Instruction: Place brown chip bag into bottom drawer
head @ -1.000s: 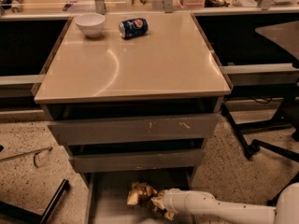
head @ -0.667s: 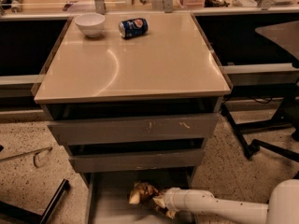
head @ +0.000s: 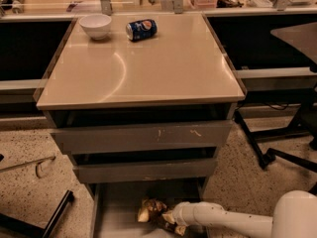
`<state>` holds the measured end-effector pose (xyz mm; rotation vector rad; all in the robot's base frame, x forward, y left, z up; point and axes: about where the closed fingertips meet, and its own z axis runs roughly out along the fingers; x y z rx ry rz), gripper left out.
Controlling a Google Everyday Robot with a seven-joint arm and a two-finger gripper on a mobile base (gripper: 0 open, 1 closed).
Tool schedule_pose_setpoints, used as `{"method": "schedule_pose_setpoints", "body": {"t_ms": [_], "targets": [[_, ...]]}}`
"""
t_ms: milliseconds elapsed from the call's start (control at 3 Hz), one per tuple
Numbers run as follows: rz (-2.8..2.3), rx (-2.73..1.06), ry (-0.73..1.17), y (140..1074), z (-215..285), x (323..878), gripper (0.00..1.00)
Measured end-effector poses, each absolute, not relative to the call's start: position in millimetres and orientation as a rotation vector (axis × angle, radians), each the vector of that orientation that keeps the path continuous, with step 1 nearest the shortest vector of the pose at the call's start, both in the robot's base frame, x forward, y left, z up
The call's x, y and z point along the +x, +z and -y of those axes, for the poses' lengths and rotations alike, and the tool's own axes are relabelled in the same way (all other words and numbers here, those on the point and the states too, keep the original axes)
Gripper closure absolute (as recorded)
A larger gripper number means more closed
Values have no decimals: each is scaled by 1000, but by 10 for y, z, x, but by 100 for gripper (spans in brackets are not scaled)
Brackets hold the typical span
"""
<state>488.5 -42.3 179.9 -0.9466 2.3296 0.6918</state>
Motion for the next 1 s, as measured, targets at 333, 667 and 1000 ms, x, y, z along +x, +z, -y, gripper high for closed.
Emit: {"method": "schedule_pose_setpoints", "body": {"t_ms": [333,667,1000], "targets": [[-2330,-947,692,1799,422,4885,82],[-2330,-947,692,1799,422,4885,59],[-2330,-947,692,1799,422,4885,36]]}}
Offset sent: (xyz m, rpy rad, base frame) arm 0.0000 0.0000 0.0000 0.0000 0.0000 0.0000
